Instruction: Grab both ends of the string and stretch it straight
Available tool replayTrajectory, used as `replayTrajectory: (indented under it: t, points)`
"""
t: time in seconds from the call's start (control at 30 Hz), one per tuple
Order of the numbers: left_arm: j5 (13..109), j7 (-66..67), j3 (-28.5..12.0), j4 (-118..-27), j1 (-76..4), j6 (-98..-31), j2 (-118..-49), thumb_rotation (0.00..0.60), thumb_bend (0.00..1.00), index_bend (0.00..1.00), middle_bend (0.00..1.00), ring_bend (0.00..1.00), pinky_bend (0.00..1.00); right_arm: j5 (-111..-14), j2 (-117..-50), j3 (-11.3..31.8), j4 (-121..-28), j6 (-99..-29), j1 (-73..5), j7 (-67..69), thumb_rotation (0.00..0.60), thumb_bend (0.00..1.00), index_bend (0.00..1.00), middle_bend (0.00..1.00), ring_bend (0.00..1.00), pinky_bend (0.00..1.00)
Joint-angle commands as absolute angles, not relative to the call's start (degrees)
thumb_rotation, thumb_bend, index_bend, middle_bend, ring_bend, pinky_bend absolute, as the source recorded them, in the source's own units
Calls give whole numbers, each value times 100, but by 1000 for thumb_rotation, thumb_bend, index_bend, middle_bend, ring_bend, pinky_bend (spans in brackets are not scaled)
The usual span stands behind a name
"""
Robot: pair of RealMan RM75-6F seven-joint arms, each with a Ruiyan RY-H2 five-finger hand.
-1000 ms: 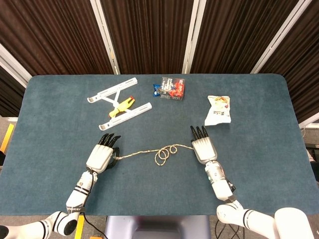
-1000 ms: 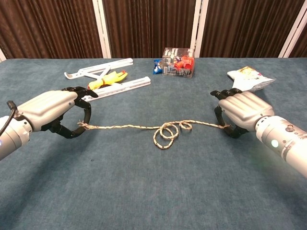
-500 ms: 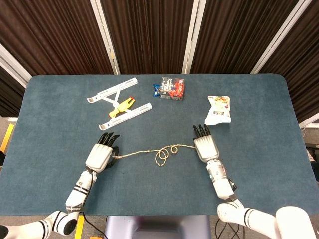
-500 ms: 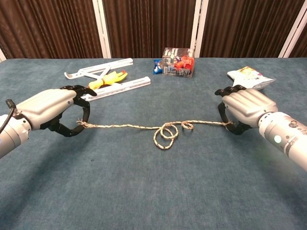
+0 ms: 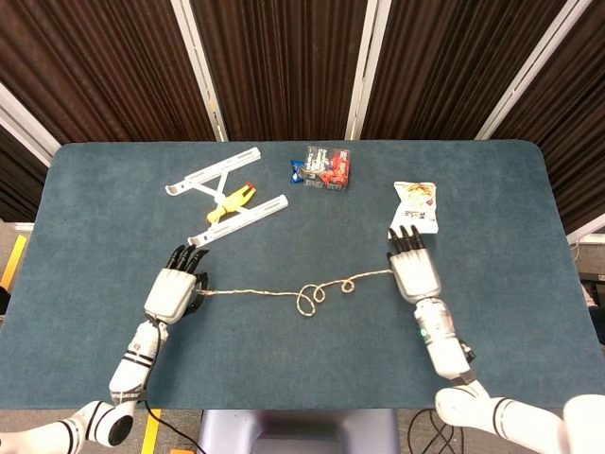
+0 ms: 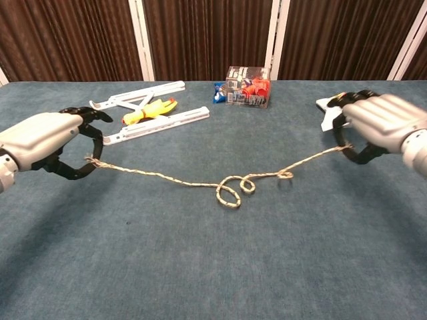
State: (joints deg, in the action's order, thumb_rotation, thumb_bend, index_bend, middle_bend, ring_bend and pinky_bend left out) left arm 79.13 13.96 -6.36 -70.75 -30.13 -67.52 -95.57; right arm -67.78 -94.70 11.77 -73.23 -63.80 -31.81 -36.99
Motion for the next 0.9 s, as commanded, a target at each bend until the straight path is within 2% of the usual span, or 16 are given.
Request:
replayTrajectory:
  t: [0.03, 0.4, 0.9]
  points:
    - [7910, 1372, -594, -7029, -2942, -6802, -9472, 600, 451, 681, 105, 0, 82, -6772, -9083, 1155, -7591, -6535, -3004, -3545, 600, 682, 877, 185, 0, 0]
    - [7877, 1193, -476, -6793, -2605, -7035, -9127, 600, 451, 682, 106, 0, 84, -6813, -8430, 951, -7528, -6673, -2624, -2930, 600, 681, 877, 185, 0, 0]
    - [7761, 975, -484, -6401, -2421, -6970, -9012, 600, 451, 681, 107, 0, 86, -6703, -8445, 850, -6720, -6458, -2411, -2172, 600, 681, 877, 185, 0, 0]
